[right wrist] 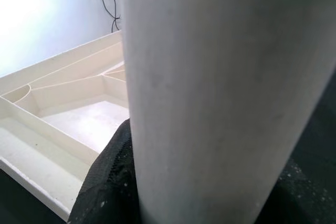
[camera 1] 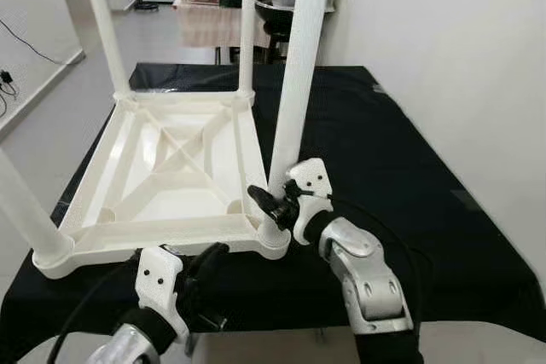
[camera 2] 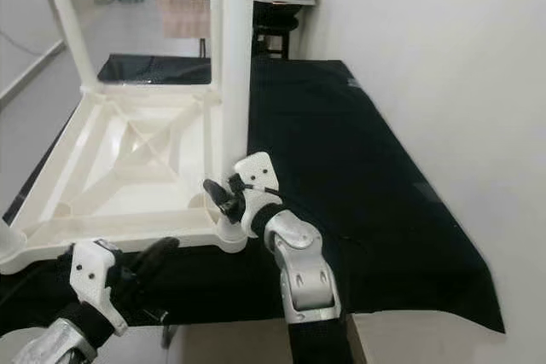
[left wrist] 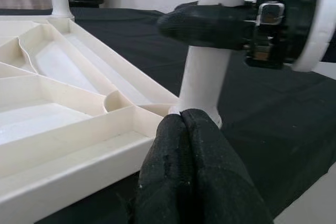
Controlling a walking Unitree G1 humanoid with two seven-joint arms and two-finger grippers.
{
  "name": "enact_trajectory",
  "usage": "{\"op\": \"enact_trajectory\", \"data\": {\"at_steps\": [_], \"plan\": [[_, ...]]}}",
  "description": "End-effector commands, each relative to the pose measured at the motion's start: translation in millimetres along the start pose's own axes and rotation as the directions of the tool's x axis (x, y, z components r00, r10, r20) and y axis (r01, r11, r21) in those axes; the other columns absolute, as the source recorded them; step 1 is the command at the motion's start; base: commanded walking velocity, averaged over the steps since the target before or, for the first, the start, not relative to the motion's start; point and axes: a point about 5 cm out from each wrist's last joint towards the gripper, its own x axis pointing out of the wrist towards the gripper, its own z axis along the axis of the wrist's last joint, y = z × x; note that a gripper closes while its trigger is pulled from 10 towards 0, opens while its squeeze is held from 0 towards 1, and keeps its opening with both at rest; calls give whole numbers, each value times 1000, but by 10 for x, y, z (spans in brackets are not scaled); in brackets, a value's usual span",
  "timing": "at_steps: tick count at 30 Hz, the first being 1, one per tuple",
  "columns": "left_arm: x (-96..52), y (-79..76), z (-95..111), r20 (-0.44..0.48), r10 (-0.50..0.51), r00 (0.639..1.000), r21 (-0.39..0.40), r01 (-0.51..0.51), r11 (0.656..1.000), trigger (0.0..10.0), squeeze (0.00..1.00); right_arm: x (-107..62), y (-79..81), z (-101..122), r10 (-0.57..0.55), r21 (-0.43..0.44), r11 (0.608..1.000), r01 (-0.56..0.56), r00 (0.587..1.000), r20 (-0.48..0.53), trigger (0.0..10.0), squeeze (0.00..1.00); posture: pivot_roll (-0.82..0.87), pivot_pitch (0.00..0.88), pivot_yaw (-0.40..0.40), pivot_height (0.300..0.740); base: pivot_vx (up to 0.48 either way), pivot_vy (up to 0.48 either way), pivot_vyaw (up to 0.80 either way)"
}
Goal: Building children table
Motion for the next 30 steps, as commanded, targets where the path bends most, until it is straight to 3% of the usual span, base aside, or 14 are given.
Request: {"op": "enact_trajectory", "data": {"at_steps": [1, 2, 6, 9, 10, 11, 12, 15, 20, 21, 23, 24, 26, 30], "plan": [[-13, 1, -48, -28, -1, 1000, -10, 0, 1000, 10000, 0, -46, -96, -370, -67, 20, 997, 71, 983, -171, 10000, 0, 143, 43, -71, 740, 0, 0, 0], [-10, -5, -50, -26, 0, 1000, -12, -1, 1000, 10000, 0, 25, -164, -276, 3, 43, 999, 2, 994, -110, 10000, 1000, 141, 39, -68, 740, 0, 0, 0], [5, -18, -52, -23, -3, 1000, -16, 3, 1000, 10000, 0, 139, -260, 13, 241, 5, 970, -241, 969, 51, 10000, 1000, 142, 36, -69, 740, 0, 0, 0], [9, -22, -51, -22, -4, 1000, -17, 4, 1000, 10000, 0, 140, -293, 91, 298, -28, 955, -296, 951, 84, 10000, 1000, 142, 36, -69, 740, 0, 0, 0], [14, -25, -49, -20, -5, 1000, -18, 4, 1000, 10000, 0, 107, -301, 165, 348, -44, 938, -345, 933, 92, 10000, 349, 146, 35, -73, 740, 0, 0, 0], [20, -29, -46, -18, -4, 1000, -19, 4, 1000, 10000, 0, 95, -342, 219, 397, -61, 917, -393, 913, 90, 10000, 0, 149, 34, -76, 740, 0, 0, 0], [20, -29, -46, -18, -4, 1000, -19, 4, 1000, 10000, 0, 95, -342, 219, 397, -61, 917, -393, 913, 90, 10000, 0, 149, 34, -76, 740, 0, 0, 0], [32, -39, -46, -14, -4, 1000, -20, 4, 1000, 10000, 0, 130, -451, 209, 541, -94, 837, -539, 841, 5, 10000, 0, 159, 30, -79, 740, 0, 0, 0], [38, -44, -47, -14, -5, 1000, -19, 5, 1000, 10000, 0, 199, -520, 209, 587, -85, 805, -588, 809, -32, 10000, 0, 164, 29, -81, 740, 0, 0, 0], [39, -47, -47, -13, -5, 1000, -19, 5, 1000, 10000, 0, 216, -540, 221, 593, -79, 801, -594, 804, -30, 4706, 0, 166, 30, -82, 740, 0, 0, 0], [39, -47, -47, -13, -5, 1000, -19, 5, 1000, 10000, 0, 216, -540, 221, 593, -79, 801, -594, 804, -30, 4706, 0, 166, 30, -82, 740, 0, 0, 0], [40, -50, -46, -13, -5, 1000, -19, 5, 1000, 10000, 0, 234, -571, 252, 592, -70, 803, -591, 806, -16, 1020, 0, 166, 29, -80, 740, 0, 0, 0], [45, -52, -44, -13, -6, 1000, -19, 5, 1000, 10000, 0, 225, -630, 301, 598, -62, 800, -596, 802, 4, 0, 0, 162, 30, -79, 740, 0, 0, 0], [47, -52, -44, -13, -6, 1000, -21, 6, 1000, 10000, 0, 181, -671, 304, 608, -63, 793, -606, 794, 15, 0, 0, 152, 31, -75, 740, 0, 0, 0]]}}
